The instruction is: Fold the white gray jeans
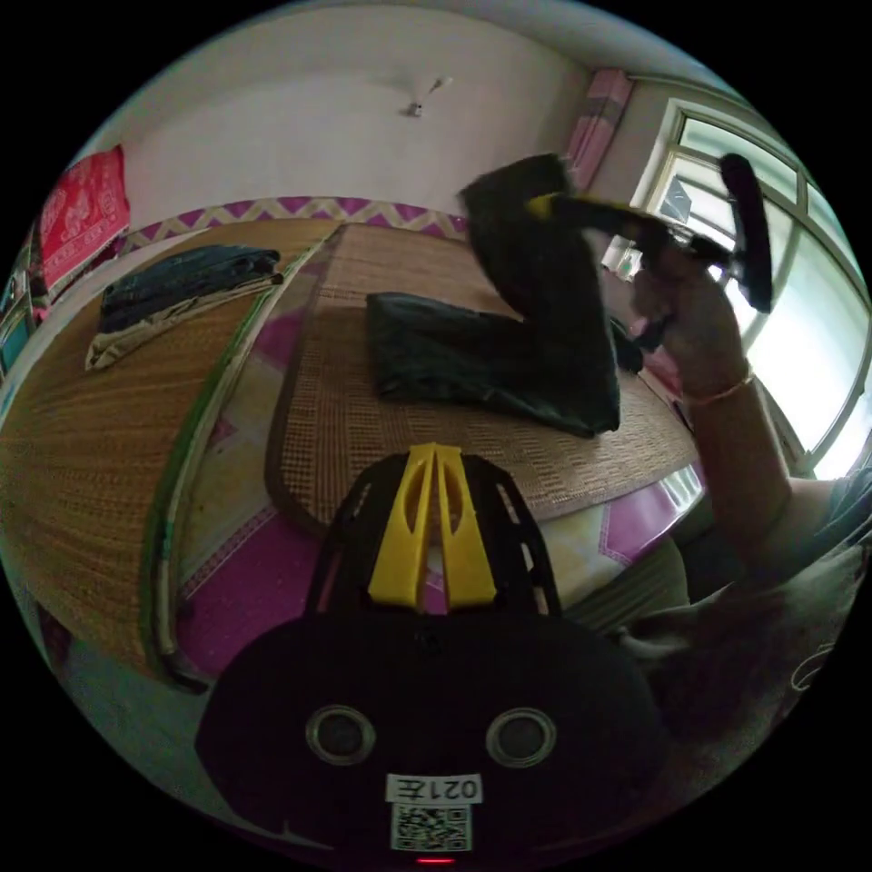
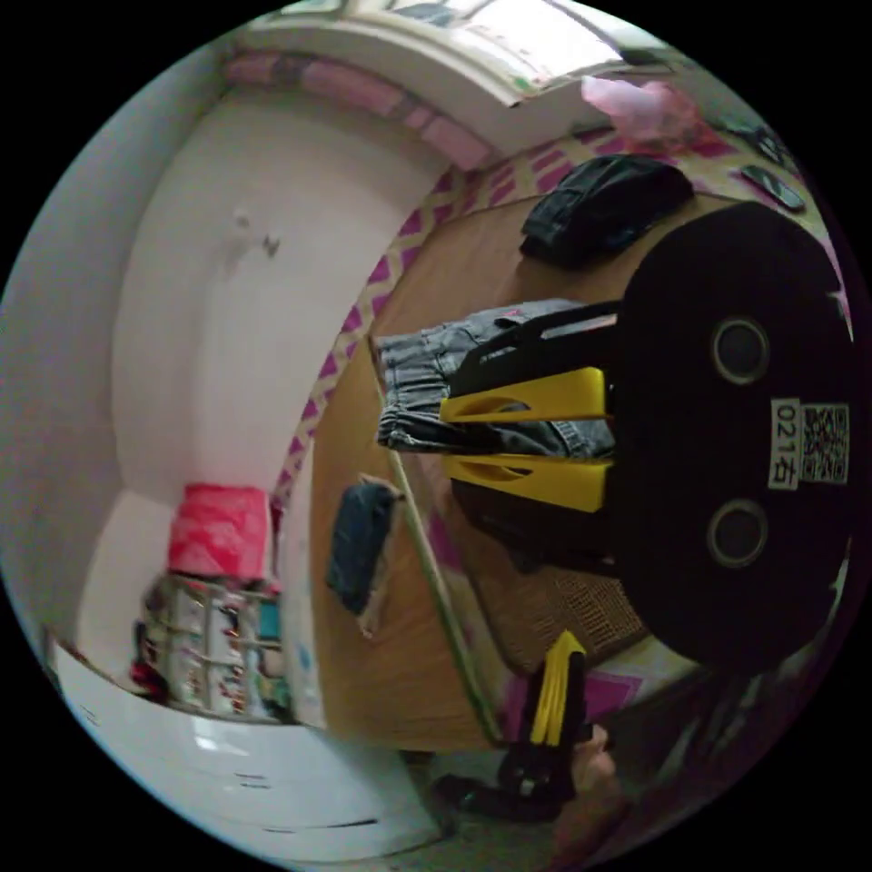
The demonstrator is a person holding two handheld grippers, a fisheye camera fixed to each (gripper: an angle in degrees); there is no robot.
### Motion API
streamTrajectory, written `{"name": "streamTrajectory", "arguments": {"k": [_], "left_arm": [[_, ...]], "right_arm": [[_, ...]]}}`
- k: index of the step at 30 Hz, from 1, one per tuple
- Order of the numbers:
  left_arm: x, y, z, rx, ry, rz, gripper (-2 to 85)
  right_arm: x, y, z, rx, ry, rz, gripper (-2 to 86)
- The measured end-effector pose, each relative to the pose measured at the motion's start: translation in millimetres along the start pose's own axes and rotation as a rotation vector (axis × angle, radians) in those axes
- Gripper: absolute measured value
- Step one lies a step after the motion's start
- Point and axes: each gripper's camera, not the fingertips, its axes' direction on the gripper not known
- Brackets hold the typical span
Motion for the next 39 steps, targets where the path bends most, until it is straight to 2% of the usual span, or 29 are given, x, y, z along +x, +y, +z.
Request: {"name": "streamTrajectory", "arguments": {"k": [3, 5, 7, 10, 13, 16, 21, 22, 24, 27, 30, 34, 37, 39], "left_arm": [[-21, -1, -14, 0.005, -0.027, -0.013, -1.0], [-33, -1, -25, 0.012, -0.055, -0.013, -1.0], [-46, -3, -33, 0.023, -0.072, -0.027, -1.0], [-64, -12, -38, 0.031, -0.035, -0.060, -1.0], [-72, -34, -34, 0.041, -0.006, -0.065, -1.0], [-74, -59, -30, 0.063, 0.016, -0.040, -1.0], [-86, -113, -15, 0.089, 0.065, -0.060, -0.9], [-86, -119, -14, 0.095, 0.075, -0.059, -0.9], [-85, -144, -9, 0.137, 0.099, -0.014, -0.9], [-80, -174, 6, 0.206, 0.111, 0.093, -0.7], [-90, -219, 44, 0.105, 0.025, 0.072, 0.5], [-124, -258, 73, 0.005, 0.018, 0.046, 8.0], [-177, -276, 97, -0.097, 0.209, -0.075, 15.6], [-207, -281, 129, -0.201, 0.346, -0.159, 17.8]], "right_arm": [[-86, 21, 113, -0.221, -0.048, -0.129, 5.4], [-100, 30, 124, -0.196, -0.058, -0.092, 5.3], [-109, 26, 114, -0.142, 0.032, -0.096, 5.2], [-123, 22, 111, -0.079, 0.053, -0.105, 5.3], [-144, 37, 171, -0.256, -0.041, -0.170, 5.6], [-130, 54, 183, -0.223, -0.172, -0.071, 6.5], [-41, 76, 156, -0.220, -0.596, 0.018, 10.1], [-26, 82, 149, -0.201, -0.586, 0.051, 10.0], [32, 113, 126, -0.167, -0.378, 0.189, 9.0], [83, 154, 141, -0.281, -0.079, 0.295, 8.1], [110, 178, 178, -0.372, -0.128, 0.300, 8.2], [176, 180, 145, -0.205, -0.196, 0.457, 9.8], [251, 201, 150, -0.197, -0.215, 0.609, 12.7], [307, 230, 187, -0.264, -0.336, 0.723, 13.9]]}}
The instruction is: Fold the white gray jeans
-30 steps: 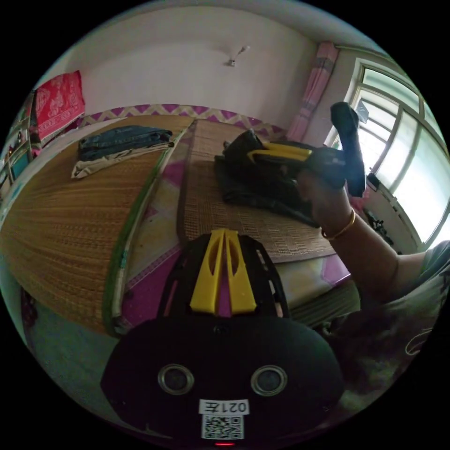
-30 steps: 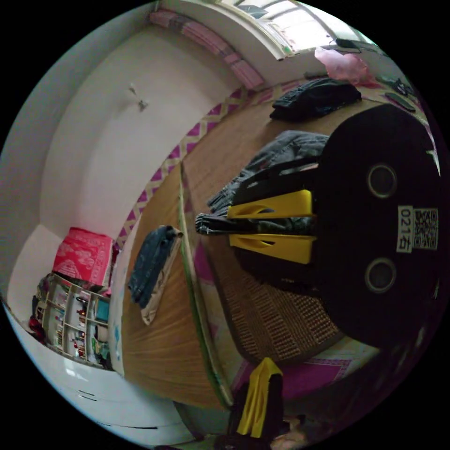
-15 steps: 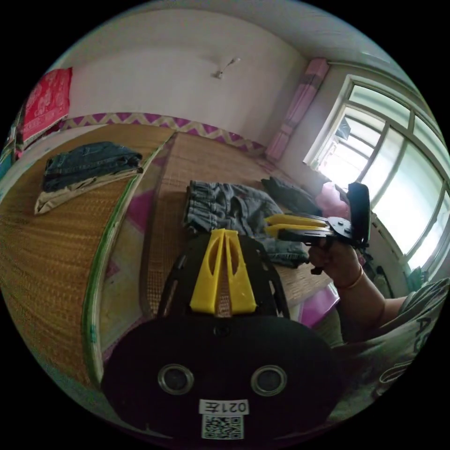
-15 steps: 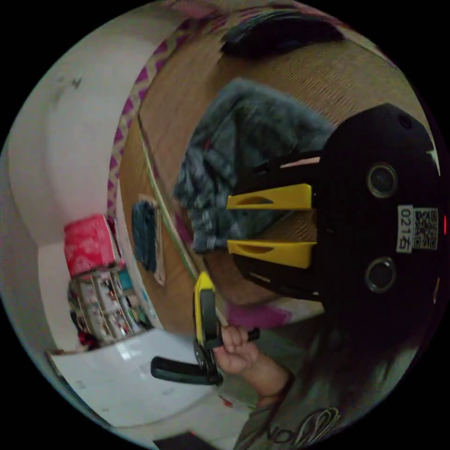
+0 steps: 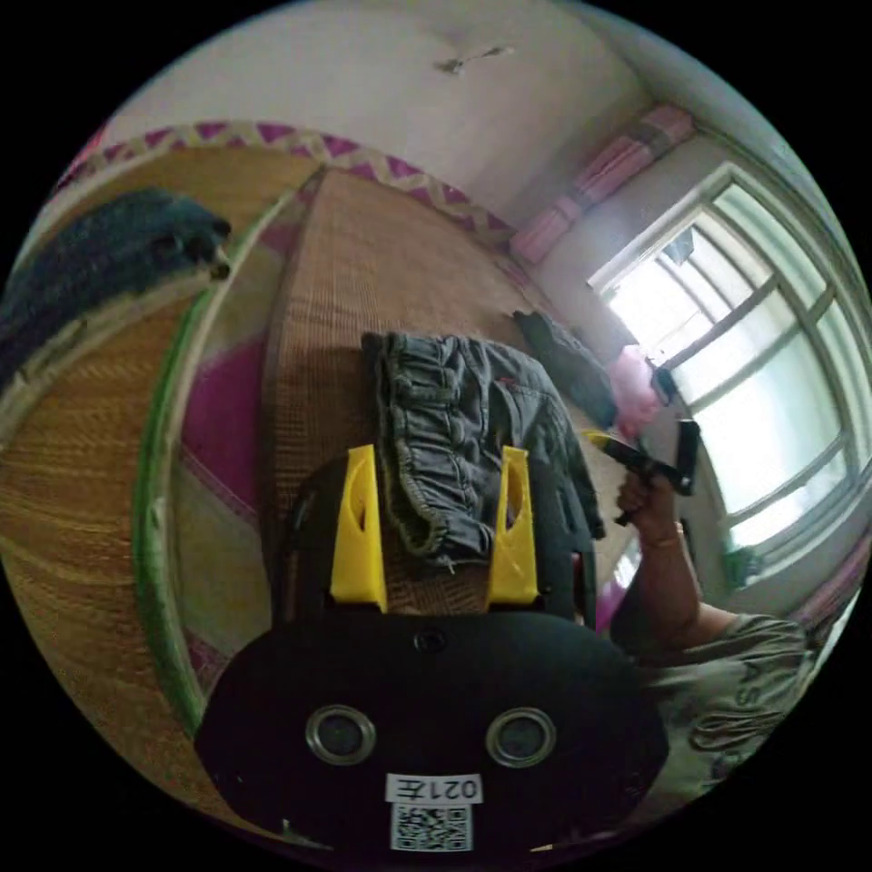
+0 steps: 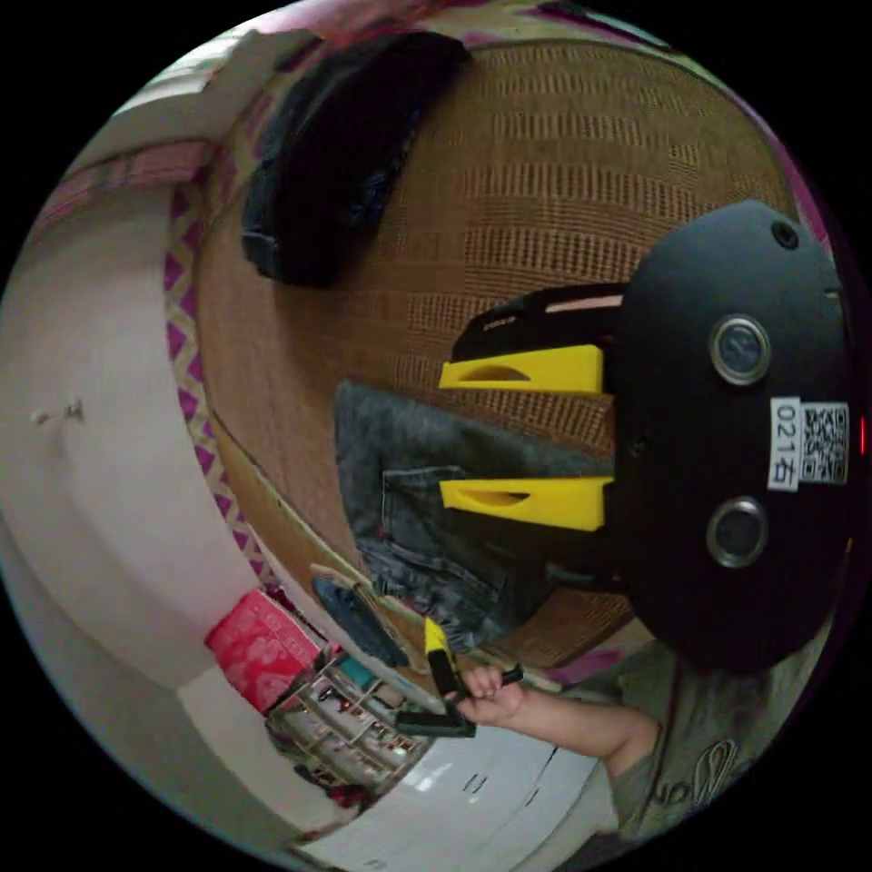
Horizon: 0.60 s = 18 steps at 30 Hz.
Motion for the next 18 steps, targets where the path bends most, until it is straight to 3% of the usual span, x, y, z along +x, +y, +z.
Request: {"name": "streamTrajectory", "arguments": {"k": [6, 9, 12, 16, 18], "left_arm": [[-28, -23, 16, -0.057, 0.029, -0.037, 13.9], [-32, -39, 33, -0.137, 0.114, -0.034, 10.4], [-44, -48, 39, -0.154, 0.182, -0.070, 8.1], [-48, -48, 29, -0.066, 0.261, -0.152, 5.7], [-12, -57, 12, -0.026, 0.227, -0.087, 5.2]], "right_arm": [[106, -33, 37, -0.076, -0.404, 0.205, 13.4], [106, -51, 59, -0.175, -0.446, 0.155, 11.3], [104, -65, 66, -0.197, -0.362, 0.115, 8.8], [117, -71, 62, -0.181, -0.405, 0.143, 6.1], [113, -80, 40, -0.152, -0.430, 0.073, 5.7]]}}
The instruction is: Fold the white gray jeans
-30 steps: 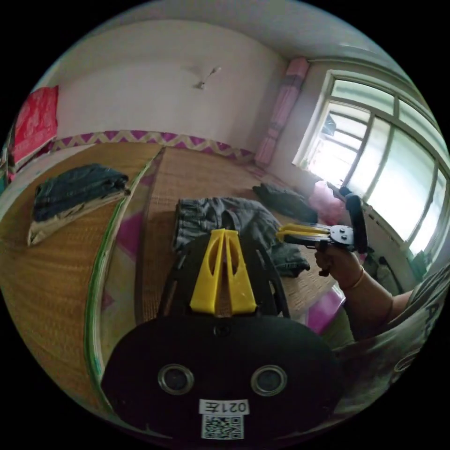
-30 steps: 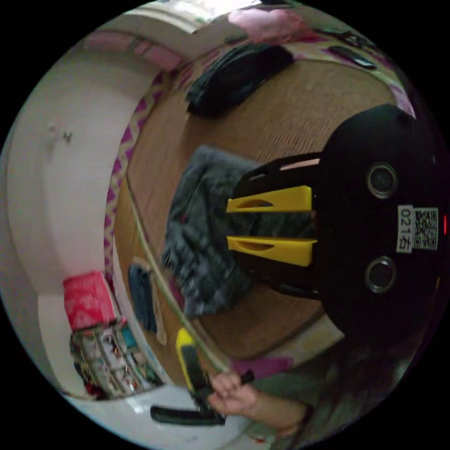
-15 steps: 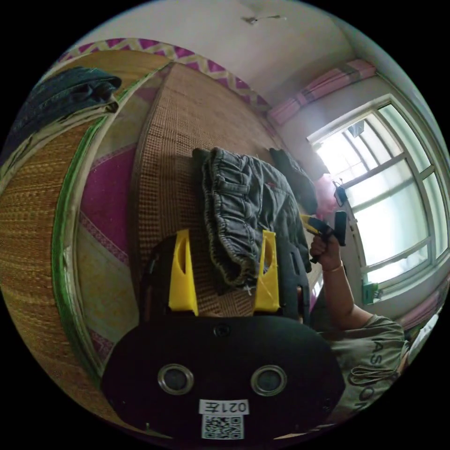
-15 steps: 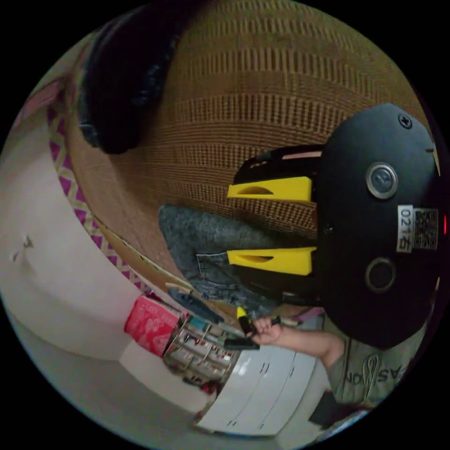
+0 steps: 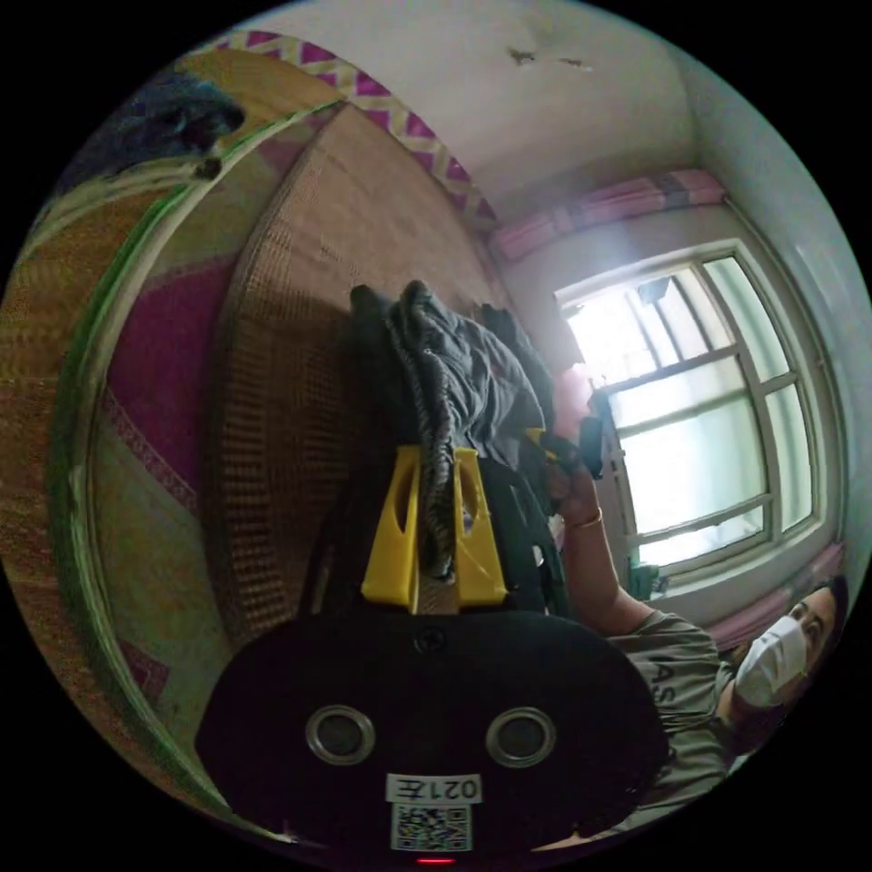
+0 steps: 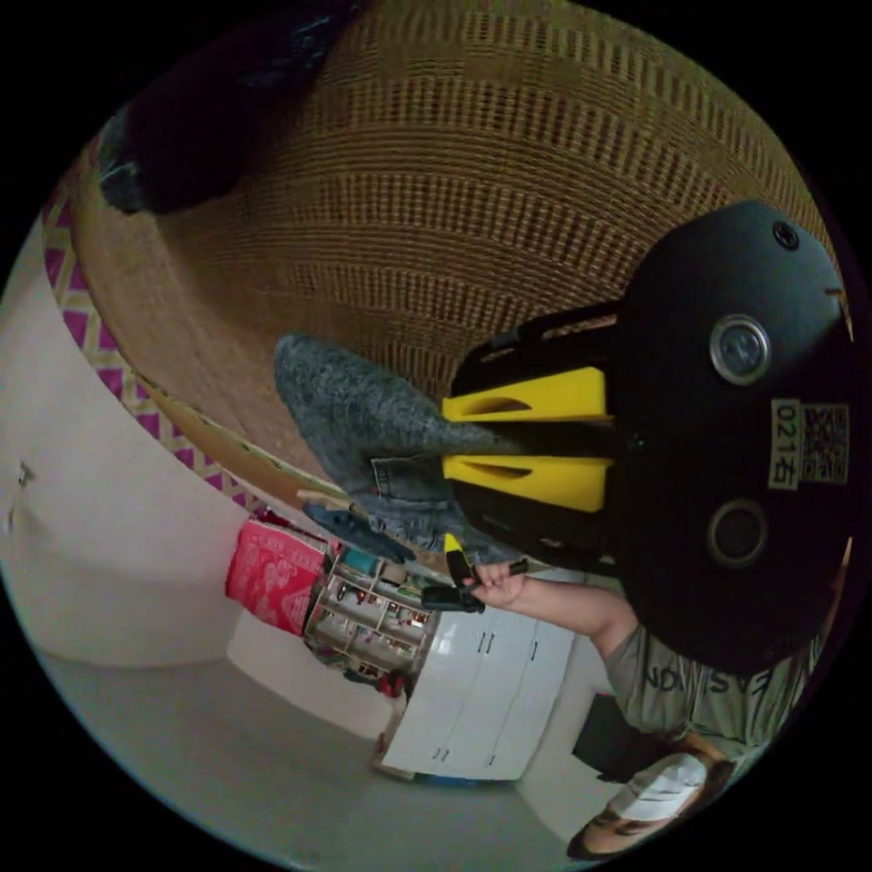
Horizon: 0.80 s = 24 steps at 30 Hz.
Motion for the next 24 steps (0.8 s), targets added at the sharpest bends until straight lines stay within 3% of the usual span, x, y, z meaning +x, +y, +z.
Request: {"name": "streamTrajectory", "arguments": {"k": [7, 14, 19, 21, 24], "left_arm": [[146, -79, 51, -0.007, 0.041, 0.292, 5.1], [264, -212, 207, -0.043, 0.060, 0.393, 5.2], [273, -244, 316, -0.096, -0.042, 0.318, 6.8], [243, -236, 368, -0.187, -0.053, 0.272, 11.2], [208, -209, 367, -0.111, 0.138, 0.233, 12.0]], "right_arm": [[-29, -23, -136, 0.110, 0.150, -0.193, 5.7], [21, -95, -288, 0.243, 0.422, -0.153, 5.7], [115, -138, -290, 0.235, 0.531, -0.003, 7.3], [174, -142, -261, 0.194, 0.664, 0.135, 9.6], [213, -125, -222, 0.147, 0.797, 0.167, 10.2]]}}
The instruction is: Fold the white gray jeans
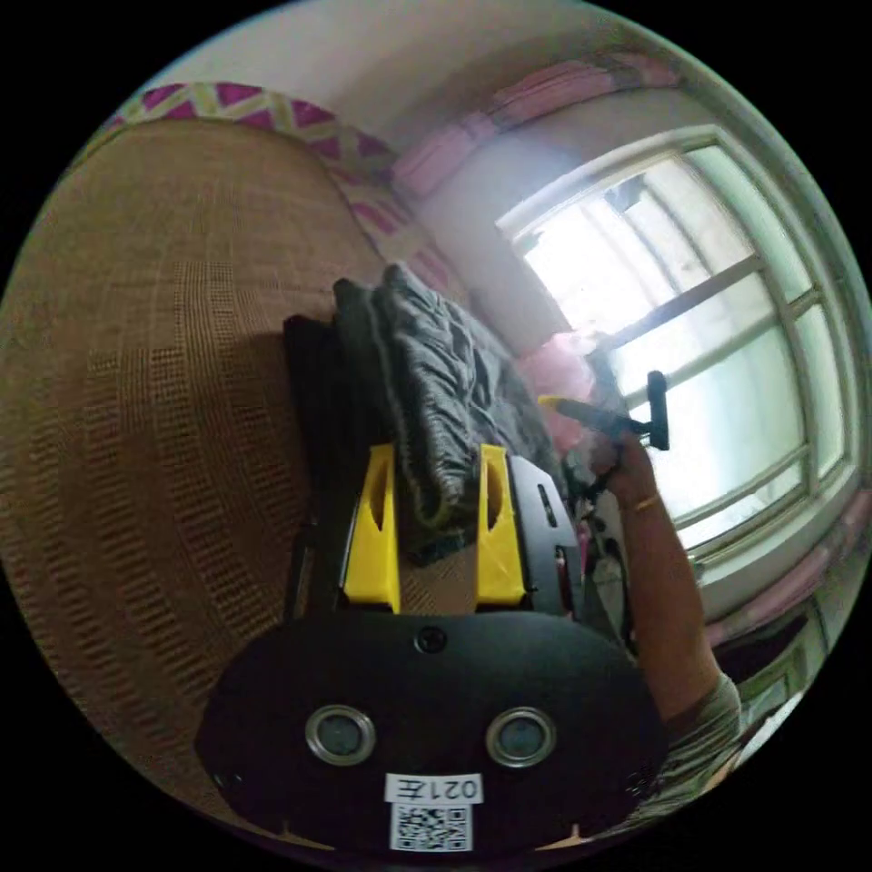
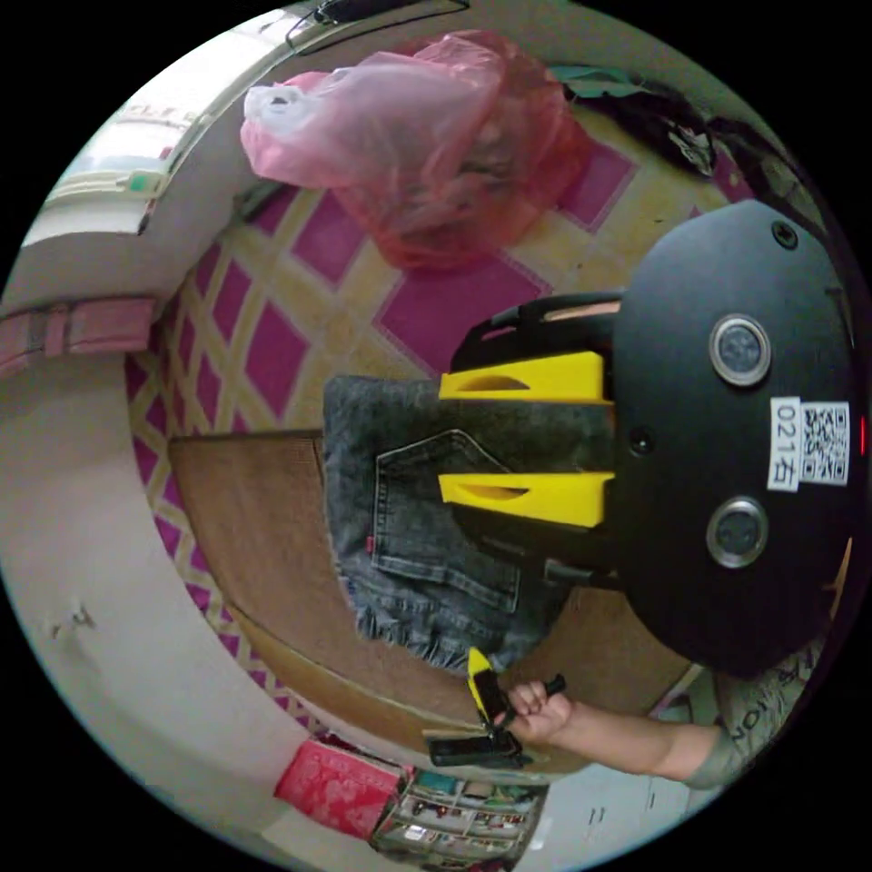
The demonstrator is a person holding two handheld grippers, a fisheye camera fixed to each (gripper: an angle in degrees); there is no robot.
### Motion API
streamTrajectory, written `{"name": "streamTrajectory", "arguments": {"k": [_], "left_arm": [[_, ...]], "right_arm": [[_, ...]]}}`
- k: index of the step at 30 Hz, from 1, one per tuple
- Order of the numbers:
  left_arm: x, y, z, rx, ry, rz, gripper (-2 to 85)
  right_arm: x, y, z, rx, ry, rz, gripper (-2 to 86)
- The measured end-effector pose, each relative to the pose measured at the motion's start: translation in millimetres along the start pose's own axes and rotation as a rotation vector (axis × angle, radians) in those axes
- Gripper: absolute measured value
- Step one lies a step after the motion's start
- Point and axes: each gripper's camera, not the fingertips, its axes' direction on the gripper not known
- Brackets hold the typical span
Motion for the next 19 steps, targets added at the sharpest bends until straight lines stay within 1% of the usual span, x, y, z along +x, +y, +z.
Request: {"name": "streamTrajectory", "arguments": {"k": [1, 2, 4, 5, 7, 9, 10, 11, 12, 13, 15, 16, 17, 18, 19], "left_arm": [[-2, 5, -4, 0.005, 0.018, -0.001, 12.0], [-2, 14, -14, 0.004, 0.027, 0.004, 11.3], [7, 30, -33, 0.017, 0.011, 0.043, 10.1], [18, 42, -47, 0.018, -0.025, 0.082, 9.2], [35, 64, -71, 0.016, -0.095, 0.122, 8.2], [63, 101, -108, 0.039, -0.218, 0.204, 6.8], [70, 112, -119, 0.045, -0.263, 0.222, 6.4], [85, 135, -141, 0.078, -0.374, 0.263, 5.0], [99, 162, -165, 0.139, -0.512, 0.299, 3.0], [104, 176, -177, 0.182, -0.578, 0.312, 1.7], [117, 236, -229, 0.374, -0.795, 0.299, -0.4], [117, 250, -242, 0.415, -0.830, 0.275, -0.6], [115, 276, -268, 0.458, -0.878, 0.227, -0.8], [111, 296, -291, 0.432, -0.911, 0.209, -0.8], [109, 306, -301, 0.409, -0.931, 0.197, -0.9]], "right_arm": [[-1, 7, 2, 0.031, 0.008, 0.000, 9.9], [-7, 23, 2, 0.104, 0.028, -0.007, 9.4], [-25, 48, 1, 0.197, 0.063, -0.053, 8.6], [-40, 67, 4, 0.237, 0.083, -0.093, 8.0], [-70, 92, 15, 0.240, 0.089, -0.185, 6.9], [-127, 132, 29, 0.254, 0.071, -0.342, 6.4], [-144, 143, 32, 0.264, 0.057, -0.385, 6.4], [-180, 168, 37, 0.289, 0.026, -0.473, 6.4], [-220, 195, 44, 0.320, -0.001, -0.557, 6.5], [-240, 208, 48, 0.336, -0.014, -0.593, 6.8], [-318, 256, 72, 0.369, -0.082, -0.722, 7.9], [-338, 266, 79, 0.365, -0.108, -0.748, 8.1], [-377, 286, 96, 0.349, -0.182, -0.804, 8.7], [-417, 304, 113, 0.338, -0.264, -0.871, 9.2], [-437, 313, 122, 0.335, -0.297, -0.902, 9.3]]}}
